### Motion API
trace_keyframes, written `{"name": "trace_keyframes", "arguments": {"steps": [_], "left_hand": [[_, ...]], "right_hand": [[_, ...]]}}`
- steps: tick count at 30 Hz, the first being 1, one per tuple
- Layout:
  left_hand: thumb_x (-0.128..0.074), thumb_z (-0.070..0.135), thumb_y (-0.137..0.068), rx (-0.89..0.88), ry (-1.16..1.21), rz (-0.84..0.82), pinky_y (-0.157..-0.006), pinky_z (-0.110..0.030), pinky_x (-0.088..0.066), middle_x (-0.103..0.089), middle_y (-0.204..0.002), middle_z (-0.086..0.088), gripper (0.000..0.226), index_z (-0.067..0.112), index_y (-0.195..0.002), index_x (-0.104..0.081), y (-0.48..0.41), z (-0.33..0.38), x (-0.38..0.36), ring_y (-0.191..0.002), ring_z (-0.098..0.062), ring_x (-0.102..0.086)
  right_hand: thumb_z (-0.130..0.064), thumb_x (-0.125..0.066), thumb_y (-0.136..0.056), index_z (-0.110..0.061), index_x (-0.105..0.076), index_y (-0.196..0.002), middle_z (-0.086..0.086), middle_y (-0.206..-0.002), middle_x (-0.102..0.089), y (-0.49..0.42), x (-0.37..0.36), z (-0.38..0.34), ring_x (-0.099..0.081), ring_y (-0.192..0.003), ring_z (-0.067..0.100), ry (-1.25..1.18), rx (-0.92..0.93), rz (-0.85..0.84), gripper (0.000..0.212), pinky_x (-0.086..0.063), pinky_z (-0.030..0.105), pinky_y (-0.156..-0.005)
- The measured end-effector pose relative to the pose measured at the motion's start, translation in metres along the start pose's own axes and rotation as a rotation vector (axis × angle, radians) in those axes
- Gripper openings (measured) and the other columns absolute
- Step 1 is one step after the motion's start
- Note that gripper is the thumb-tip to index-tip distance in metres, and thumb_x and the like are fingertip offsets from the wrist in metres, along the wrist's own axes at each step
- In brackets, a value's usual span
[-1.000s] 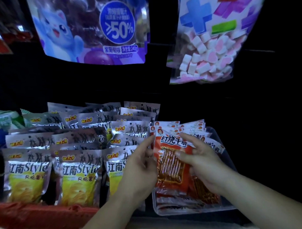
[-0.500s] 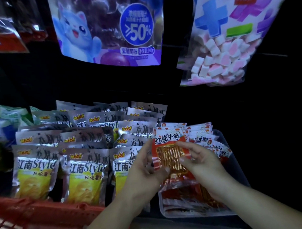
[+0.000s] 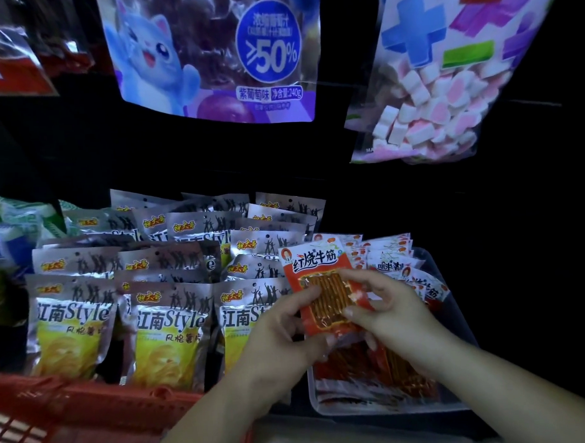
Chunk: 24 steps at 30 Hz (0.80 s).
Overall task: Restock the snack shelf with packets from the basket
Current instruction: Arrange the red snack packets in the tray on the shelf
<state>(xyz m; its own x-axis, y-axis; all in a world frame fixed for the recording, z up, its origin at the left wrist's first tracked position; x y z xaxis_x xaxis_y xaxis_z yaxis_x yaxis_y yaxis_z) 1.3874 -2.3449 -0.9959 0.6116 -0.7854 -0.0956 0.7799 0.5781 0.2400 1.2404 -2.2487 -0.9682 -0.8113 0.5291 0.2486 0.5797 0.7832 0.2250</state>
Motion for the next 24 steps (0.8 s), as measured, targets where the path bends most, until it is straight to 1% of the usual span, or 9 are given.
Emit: {"name": "trace_keyframes", "arguments": {"steps": [3, 5, 10, 12, 14, 16, 19, 22, 24], "left_hand": [[-0.084, -0.006, -0.076, 0.036, 0.073, -0.070, -0.091, -0.036, -0.060, -0.077, -0.113, -0.002, 0.081, 0.025, -0.143, -0.050, 0.002, 0.000, -0.002, -0.109, -0.018, -0.072], [-0.085, -0.008, -0.074, 0.076, 0.098, -0.081, -0.096, -0.039, -0.058, -0.077, -0.112, -0.006, 0.085, 0.025, -0.144, -0.049, 0.002, -0.006, -0.001, -0.109, -0.022, -0.072], [-0.084, -0.006, -0.073, 0.116, 0.188, -0.087, -0.099, -0.040, -0.055, -0.074, -0.123, -0.005, 0.081, 0.026, -0.141, -0.055, 0.003, -0.009, 0.005, -0.117, -0.030, -0.068], [-0.083, -0.005, -0.074, 0.109, 0.186, -0.103, -0.095, -0.034, -0.056, -0.074, -0.123, -0.007, 0.079, 0.026, -0.140, -0.055, 0.004, -0.006, 0.005, -0.113, -0.027, -0.070], [-0.082, -0.007, -0.075, 0.107, 0.168, -0.106, -0.081, -0.024, -0.057, -0.074, -0.119, -0.014, 0.076, 0.027, -0.138, -0.057, 0.005, -0.006, 0.005, -0.099, -0.025, -0.074], [-0.084, -0.008, -0.074, 0.113, 0.147, -0.097, -0.076, -0.026, -0.059, -0.073, -0.117, -0.019, 0.075, 0.027, -0.136, -0.060, 0.005, -0.008, 0.007, -0.095, -0.030, -0.073], [-0.085, -0.006, -0.075, 0.120, 0.063, -0.147, -0.094, -0.047, -0.059, -0.073, -0.118, -0.016, 0.070, 0.030, -0.132, -0.066, 0.007, -0.012, 0.001, -0.109, -0.043, -0.068], [-0.079, -0.003, -0.084, 0.102, -0.015, -0.155, -0.088, -0.037, -0.060, -0.076, -0.113, -0.005, 0.060, 0.031, -0.132, -0.064, 0.010, -0.010, -0.004, -0.107, -0.029, -0.072], [-0.076, -0.001, -0.087, 0.063, 0.033, -0.050, -0.084, -0.031, -0.061, -0.078, -0.108, -0.001, 0.054, 0.030, -0.130, -0.065, 0.010, -0.002, 0.000, -0.100, -0.019, -0.074]], "right_hand": [[0.005, -0.073, -0.088, -0.037, -0.064, -0.132, -0.001, -0.120, -0.069, 0.001, -0.001, -0.001, -0.074, -0.075, 0.019, -0.010, -0.021, -0.110, 0.062, -0.058, 0.033, -0.062], [0.015, -0.069, -0.087, -0.033, -0.064, -0.134, -0.002, -0.127, -0.066, 0.001, -0.002, 0.000, -0.076, -0.090, 0.024, -0.029, -0.037, -0.188, 0.067, -0.060, 0.034, -0.068], [0.023, -0.056, -0.090, -0.025, -0.062, -0.138, -0.003, -0.138, -0.060, 0.001, 0.005, -0.006, -0.075, -0.100, 0.033, -0.134, -0.075, -0.256, 0.068, -0.064, 0.039, -0.079], [0.025, -0.054, -0.090, -0.024, -0.064, -0.136, -0.001, -0.138, -0.062, 0.001, 0.007, -0.004, -0.072, -0.111, 0.028, -0.159, -0.111, -0.301, 0.068, -0.063, 0.041, -0.086], [0.028, -0.051, -0.087, -0.024, -0.068, -0.132, 0.003, -0.138, -0.064, 0.001, 0.009, -0.001, -0.069, -0.117, 0.027, -0.188, -0.143, -0.323, 0.071, -0.060, 0.045, -0.092], [0.028, -0.052, -0.087, -0.026, -0.068, -0.131, 0.003, -0.138, -0.065, 0.000, 0.012, 0.000, -0.069, -0.118, 0.027, -0.233, -0.147, -0.299, 0.072, -0.059, 0.049, -0.094], [0.011, -0.065, -0.091, -0.037, -0.070, -0.127, 0.004, -0.140, -0.062, -0.006, 0.016, 0.003, -0.065, -0.122, 0.032, -0.253, -0.112, -0.142, 0.060, -0.061, 0.051, -0.089], [0.014, -0.065, -0.089, -0.047, -0.072, -0.117, 0.002, -0.140, -0.060, -0.008, 0.015, 0.005, -0.059, -0.128, 0.031, -0.145, -0.060, 0.019, 0.067, -0.058, 0.057, -0.093], [0.019, -0.063, -0.087, -0.049, -0.070, -0.119, 0.002, -0.134, -0.065, -0.006, 0.010, 0.004, -0.066, -0.116, 0.032, -0.121, -0.040, 0.018, 0.076, -0.057, 0.058, -0.095]]}}
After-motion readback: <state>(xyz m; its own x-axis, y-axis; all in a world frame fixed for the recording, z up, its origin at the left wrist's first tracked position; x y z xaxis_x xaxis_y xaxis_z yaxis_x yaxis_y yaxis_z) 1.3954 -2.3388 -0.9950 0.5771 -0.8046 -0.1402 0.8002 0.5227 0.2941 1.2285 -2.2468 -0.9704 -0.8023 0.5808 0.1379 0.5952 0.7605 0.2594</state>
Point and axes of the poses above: each hand's wrist, its own y-axis away from the middle knuckle, its own x-axis out of the back of the hand, z = x × y, the point moved 7 cm from there along -y, towards the middle knuckle
